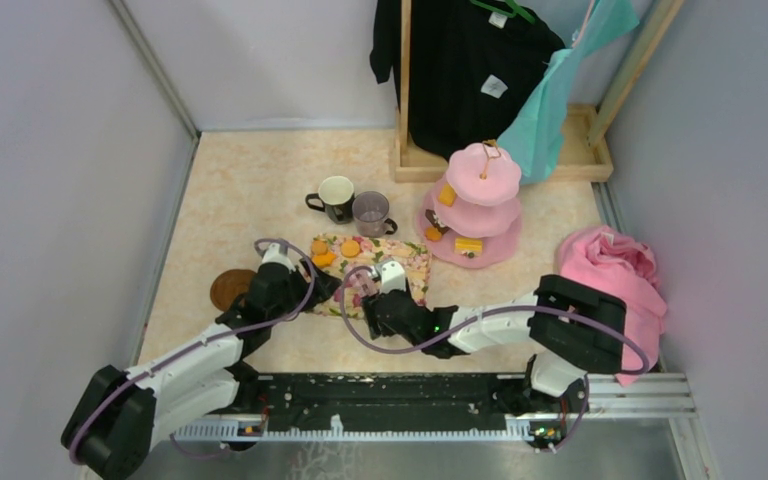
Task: Serve the afternoon tea
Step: Pick up the clamp from the center of the board.
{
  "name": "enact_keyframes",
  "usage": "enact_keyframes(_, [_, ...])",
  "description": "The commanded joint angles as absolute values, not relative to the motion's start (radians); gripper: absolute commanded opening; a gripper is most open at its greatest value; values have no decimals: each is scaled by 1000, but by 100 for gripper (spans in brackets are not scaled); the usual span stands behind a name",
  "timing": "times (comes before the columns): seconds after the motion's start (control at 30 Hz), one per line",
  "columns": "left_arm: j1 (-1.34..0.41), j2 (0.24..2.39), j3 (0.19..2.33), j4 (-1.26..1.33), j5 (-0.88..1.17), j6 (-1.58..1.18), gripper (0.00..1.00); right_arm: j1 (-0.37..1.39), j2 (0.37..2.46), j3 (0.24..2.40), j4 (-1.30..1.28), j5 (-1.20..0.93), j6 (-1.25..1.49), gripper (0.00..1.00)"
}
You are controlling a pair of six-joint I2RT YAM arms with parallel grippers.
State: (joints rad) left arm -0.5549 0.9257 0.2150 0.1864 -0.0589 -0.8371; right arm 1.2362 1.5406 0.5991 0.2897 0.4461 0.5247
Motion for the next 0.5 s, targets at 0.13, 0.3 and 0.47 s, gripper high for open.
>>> enact_keyframes(0.13, [-561, 925, 242, 220, -48, -833, 75, 1241, 1577, 682, 229, 520, 537, 49])
enact_keyframes(0.3, [-561, 930, 242, 224, -47, -830, 75, 1240, 1582, 681, 238, 491, 538, 48])
enact_keyframes(0.47, [-562, 924, 236, 224, -46, -834, 74, 1233, 1590, 671, 266, 449, 532, 50])
